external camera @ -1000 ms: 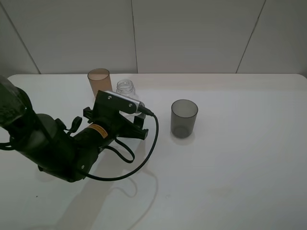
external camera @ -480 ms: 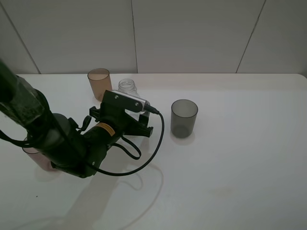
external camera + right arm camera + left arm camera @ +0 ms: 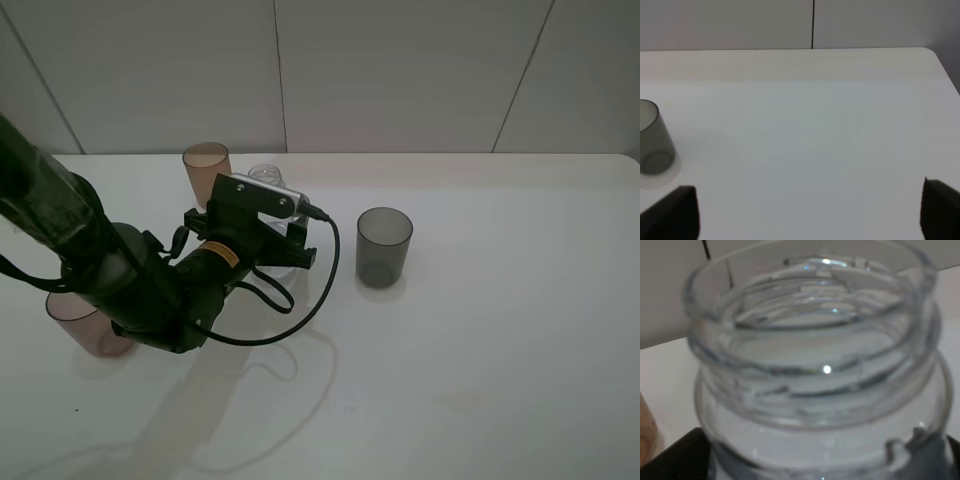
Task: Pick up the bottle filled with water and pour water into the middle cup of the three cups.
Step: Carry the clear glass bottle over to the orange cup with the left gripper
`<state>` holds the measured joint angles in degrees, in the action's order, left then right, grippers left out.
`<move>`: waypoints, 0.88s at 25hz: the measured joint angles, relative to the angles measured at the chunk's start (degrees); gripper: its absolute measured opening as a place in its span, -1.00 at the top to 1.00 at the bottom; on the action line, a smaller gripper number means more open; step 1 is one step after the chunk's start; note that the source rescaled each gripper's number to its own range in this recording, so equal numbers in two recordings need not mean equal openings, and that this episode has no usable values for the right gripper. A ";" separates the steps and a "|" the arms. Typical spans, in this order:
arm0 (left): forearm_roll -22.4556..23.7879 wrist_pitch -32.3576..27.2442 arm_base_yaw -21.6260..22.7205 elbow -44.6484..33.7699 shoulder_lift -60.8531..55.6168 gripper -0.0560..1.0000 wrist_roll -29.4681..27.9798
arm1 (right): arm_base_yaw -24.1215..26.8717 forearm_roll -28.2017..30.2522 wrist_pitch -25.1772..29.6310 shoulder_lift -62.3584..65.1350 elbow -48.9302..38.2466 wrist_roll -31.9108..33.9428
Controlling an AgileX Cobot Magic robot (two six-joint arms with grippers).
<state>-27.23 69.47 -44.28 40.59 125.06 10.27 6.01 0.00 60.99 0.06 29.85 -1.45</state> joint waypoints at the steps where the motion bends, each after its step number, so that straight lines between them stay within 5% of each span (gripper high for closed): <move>1: 0.01 0.14 0.24 0.08 0.37 -1.00 0.00 | 0.00 0.00 0.00 0.00 0.00 0.00; 3: 0.50 0.14 0.53 0.08 1.40 -0.86 0.00 | 0.00 0.00 0.00 0.00 0.00 0.00; 4: 0.63 0.14 0.53 0.08 1.80 -0.64 0.00 | 0.00 0.00 0.00 0.00 0.00 0.00; 7: 1.08 0.14 0.53 0.08 2.30 0.66 -0.20 | 0.00 0.00 0.00 0.00 0.00 0.00; 8: 1.09 0.20 0.53 0.08 2.33 0.89 -0.03 | 0.00 0.00 0.00 0.00 0.00 0.00; 22: 0.75 -1.34 0.54 0.08 1.06 0.88 0.01 | 0.00 0.00 0.00 0.00 0.00 0.00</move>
<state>-26.47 68.13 -43.74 40.67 126.12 10.28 6.01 0.00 60.99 0.06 29.85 -1.45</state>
